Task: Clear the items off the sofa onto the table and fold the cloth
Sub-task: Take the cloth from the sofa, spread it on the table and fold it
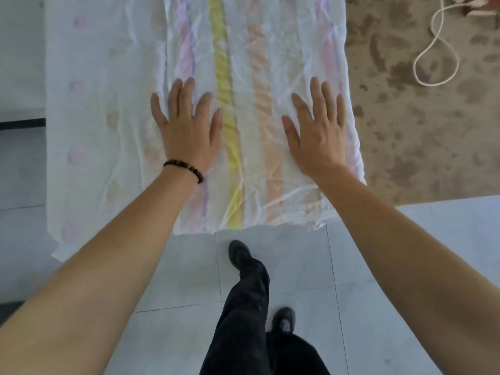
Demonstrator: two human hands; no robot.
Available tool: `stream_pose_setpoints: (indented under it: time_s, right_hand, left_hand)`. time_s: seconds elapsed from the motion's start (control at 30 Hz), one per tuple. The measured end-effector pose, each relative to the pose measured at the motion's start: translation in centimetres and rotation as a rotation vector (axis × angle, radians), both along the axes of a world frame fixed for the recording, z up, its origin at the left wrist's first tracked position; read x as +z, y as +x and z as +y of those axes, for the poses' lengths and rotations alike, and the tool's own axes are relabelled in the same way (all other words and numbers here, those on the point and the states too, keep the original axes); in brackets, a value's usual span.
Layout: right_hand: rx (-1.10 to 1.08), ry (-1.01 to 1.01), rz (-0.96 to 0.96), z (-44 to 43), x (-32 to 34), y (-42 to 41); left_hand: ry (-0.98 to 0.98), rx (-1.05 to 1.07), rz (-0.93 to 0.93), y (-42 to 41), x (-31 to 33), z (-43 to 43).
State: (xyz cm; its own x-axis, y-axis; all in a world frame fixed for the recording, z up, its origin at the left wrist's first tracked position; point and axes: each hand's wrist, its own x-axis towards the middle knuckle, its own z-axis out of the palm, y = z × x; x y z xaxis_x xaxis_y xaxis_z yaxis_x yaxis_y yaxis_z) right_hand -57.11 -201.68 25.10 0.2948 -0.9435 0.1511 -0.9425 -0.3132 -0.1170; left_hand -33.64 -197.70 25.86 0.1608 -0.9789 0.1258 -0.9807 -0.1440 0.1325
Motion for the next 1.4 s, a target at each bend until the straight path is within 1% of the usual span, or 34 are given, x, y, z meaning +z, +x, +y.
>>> stream_pose_setpoints:
  time_s: [0.07, 0.13, 0.2, 0.3, 0.37, 0.4, 0.5, 0.53, 0.57, 0.63, 0.7, 0.77, 0.8, 0.83, 0.87, 0.9, 0.93, 1.0, 1.07, 1.17, 1.23, 1.4]
  right_hand:
    - [-0.014, -0.051, -0.093, 4.3, -0.2, -0.8]
    - [-0.047, -0.042, -0.109, 9.1, -1.1, -2.3]
    - [-0.103, 0.018, -0.081, 13.0, -2.6, -4.5]
    - [-0.153, 0.101, -0.043, 15.6, -4.3, -6.5]
    - [-0.191, 0.114, -0.101, 16.2, -4.3, -6.7]
    - [-0.251, 0.116, -0.187, 16.5, -4.2, -6.6]
    - [-0.499, 0.121, -0.559, 18.1, -4.0, -7.0]
    - [-0.546, 0.154, -0.638, 18.8, -4.3, -7.2]
    - [-0.569, 0.209, -0.683, 19.3, -4.6, -7.5]
    - [-0.544, 0.311, -0.748, 19.7, -5.5, -8.0]
    - [-0.493, 0.373, -0.845, 19.5, -6.4, -8.1]
    - [-0.506, 0.404, -0.887, 19.0, -7.4, -7.8]
    - [-0.525, 0.401, -0.893, 18.9, -7.7, -7.5]
    - [-0.545, 0.376, -0.9, 18.8, -8.0, -7.4]
    - [-0.562, 0.33, -0.905, 18.8, -8.3, -7.3]
    - [-0.575, 0.284, -0.903, 18.9, -8.6, -7.3]
    - [-0.589, 0.25, -0.896, 19.1, -8.9, -7.5]
    - [-0.639, 0.235, -0.881, 19.3, -9.6, -8.2]
    - [-0.713, 0.288, -0.853, 19.3, -10.2, -9.1]
    - [-0.709, 0.333, -0.757, 19.1, -10.2, -10.0]
    - [-0.681, 0.326, -0.746, 18.9, -8.9, -9.7]
    - [-0.655, 0.268, -0.681, 19.9, -3.6, -7.6]
  left_hand:
    - [-0.101, -0.018, 0.039, -1.5, 0.6, 4.3]
    - [-0.107, -0.028, 0.064, -3.1, 0.3, 9.7]
    - [-0.013, -0.026, 0.055, -4.5, -1.1, 14.8]
    - [0.131, -0.023, -0.015, -5.7, -3.8, 19.4]
    - [0.13, -0.017, -0.03, -6.3, -4.8, 20.5]
    - [0.096, 0.029, 0.017, -6.7, -5.0, 20.7]
    - [-0.035, 0.258, 0.278, -8.1, -5.4, 22.1]
    - [-0.052, 0.289, 0.332, -8.4, -5.8, 23.1]
    - [-0.045, 0.28, 0.369, -8.7, -6.0, 24.0]
    - [0.028, 0.237, 0.477, -8.7, -7.3, 25.7]
    - [0.137, 0.283, 0.69, -8.3, -8.5, 26.2]
    - [0.203, 0.483, 0.962, -7.9, -9.5, 25.3]
    - [0.204, 0.595, 1.075, -7.6, -9.8, 24.4]
    - [0.158, 0.677, 1.154, -7.3, -10.0, 23.4]
    - [0.083, 0.735, 1.186, -6.6, -10.2, 22.4]
    - [0.008, 0.761, 1.168, -6.0, -10.6, 21.5]
    - [-0.044, 0.774, 1.103, -5.5, -10.9, 20.7]
    - [-0.07, 0.767, 0.949, -4.7, -11.3, 19.5]
    - [-0.044, 0.745, 0.872, -4.4, -11.7, 19.2]
    - [-0.002, 0.701, 0.832, -4.6, -11.5, 19.9]
    - [-0.007, 0.701, 0.817, -4.6, -10.7, 20.7]
    - [-0.156, 0.703, 0.886, -4.3, -4.9, 22.6]
